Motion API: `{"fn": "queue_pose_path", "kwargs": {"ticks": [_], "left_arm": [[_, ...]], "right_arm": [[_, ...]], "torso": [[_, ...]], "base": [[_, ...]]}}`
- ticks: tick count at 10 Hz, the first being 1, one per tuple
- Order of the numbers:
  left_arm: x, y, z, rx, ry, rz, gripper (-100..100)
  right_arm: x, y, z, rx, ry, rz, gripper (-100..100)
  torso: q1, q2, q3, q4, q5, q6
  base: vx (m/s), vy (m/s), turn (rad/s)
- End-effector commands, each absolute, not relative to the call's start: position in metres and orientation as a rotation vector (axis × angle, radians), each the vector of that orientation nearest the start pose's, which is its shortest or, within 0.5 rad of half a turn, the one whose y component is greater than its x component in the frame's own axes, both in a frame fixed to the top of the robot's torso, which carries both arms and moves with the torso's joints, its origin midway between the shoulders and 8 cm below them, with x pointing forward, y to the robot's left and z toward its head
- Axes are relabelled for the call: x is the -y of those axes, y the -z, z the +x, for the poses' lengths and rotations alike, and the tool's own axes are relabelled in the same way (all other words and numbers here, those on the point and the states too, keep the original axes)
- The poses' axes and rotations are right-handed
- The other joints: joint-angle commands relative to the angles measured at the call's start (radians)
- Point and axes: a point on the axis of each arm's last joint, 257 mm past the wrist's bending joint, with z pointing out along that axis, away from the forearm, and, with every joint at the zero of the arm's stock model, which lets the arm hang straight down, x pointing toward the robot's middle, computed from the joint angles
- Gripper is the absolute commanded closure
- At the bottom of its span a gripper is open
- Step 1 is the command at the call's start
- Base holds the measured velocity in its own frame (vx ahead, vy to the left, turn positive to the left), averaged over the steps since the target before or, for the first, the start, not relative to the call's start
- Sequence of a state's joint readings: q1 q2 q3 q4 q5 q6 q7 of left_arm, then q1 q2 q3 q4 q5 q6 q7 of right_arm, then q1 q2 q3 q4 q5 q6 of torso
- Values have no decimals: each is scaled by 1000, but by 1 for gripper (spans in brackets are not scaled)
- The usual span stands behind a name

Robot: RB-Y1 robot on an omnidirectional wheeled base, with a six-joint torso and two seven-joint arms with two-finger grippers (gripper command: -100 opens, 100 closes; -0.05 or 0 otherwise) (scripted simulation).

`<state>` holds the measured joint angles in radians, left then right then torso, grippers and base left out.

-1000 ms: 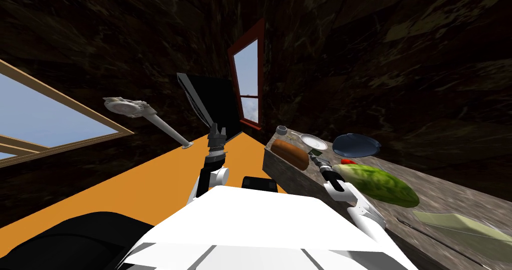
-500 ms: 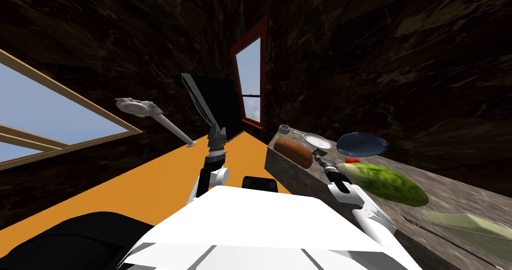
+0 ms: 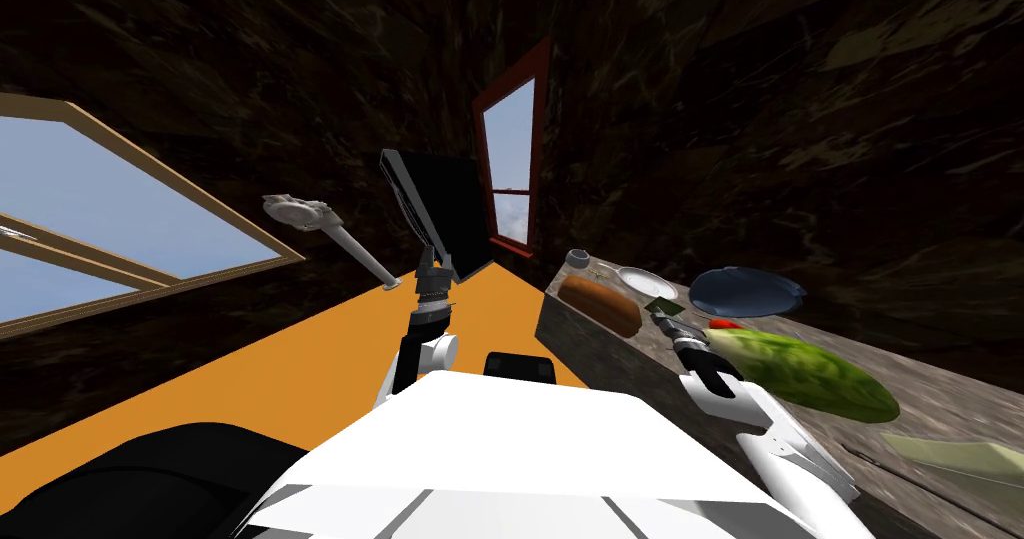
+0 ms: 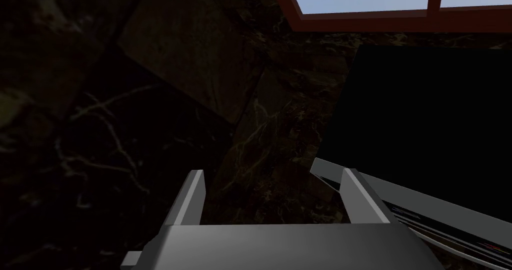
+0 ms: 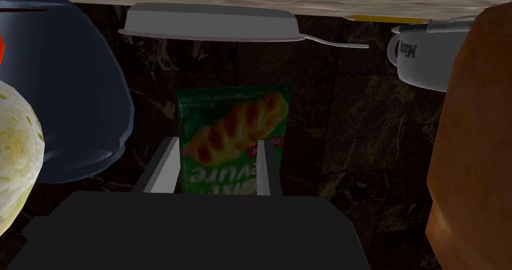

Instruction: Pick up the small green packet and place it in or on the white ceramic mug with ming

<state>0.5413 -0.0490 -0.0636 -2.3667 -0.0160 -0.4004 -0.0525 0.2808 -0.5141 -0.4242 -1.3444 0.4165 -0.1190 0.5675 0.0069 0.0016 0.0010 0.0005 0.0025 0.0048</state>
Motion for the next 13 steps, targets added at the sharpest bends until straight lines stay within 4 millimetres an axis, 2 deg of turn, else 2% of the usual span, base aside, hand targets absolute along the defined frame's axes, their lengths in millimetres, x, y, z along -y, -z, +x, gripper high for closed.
{"fn": "queue_pose_path", "kwargs": {"ticks": [1,2,4,5,9,10,11,12,13], "left_arm": [[-267,-31,343,-628,1279,-711,0],[-267,-31,343,-628,1279,-711,0],[-267,-31,343,-628,1279,-711,0],[-267,-31,343,-628,1279,-711,0],[-267,-31,343,-628,1278,-711,0],[-267,-31,343,-628,1278,-711,0],[-267,-31,343,-628,1278,-711,0],[-267,-31,343,-628,1278,-711,0],[-267,-31,343,-628,1278,-711,0]], "right_arm": [[659,261,362,-1662,394,462,100],[661,260,360,-1658,398,465,100],[691,237,345,-1614,450,508,100],[692,236,345,-1613,450,509,100],[744,188,317,-1520,535,588,100],[754,176,312,-1499,550,604,100],[754,176,312,-1499,550,604,100],[770,154,305,-1461,571,628,100],[775,144,304,-1445,577,637,100]], "torso": [[0,0,0,0,0,0],[1,0,0,0,-1,-1],[-2,0,0,0,-1,1],[0,-1,0,0,-1,0],[-1,-3,-2,0,0,0],[0,-4,-2,-1,0,0],[0,-5,-3,-1,0,0],[-2,-5,-3,-1,-1,1],[-1,-6,-4,-1,0,0]], "base": [[-10,114,84],[-8,75,46],[0,81,86],[17,76,27],[34,88,95],[65,88,98],[45,52,43],[76,94,129],[102,116,124]]}}
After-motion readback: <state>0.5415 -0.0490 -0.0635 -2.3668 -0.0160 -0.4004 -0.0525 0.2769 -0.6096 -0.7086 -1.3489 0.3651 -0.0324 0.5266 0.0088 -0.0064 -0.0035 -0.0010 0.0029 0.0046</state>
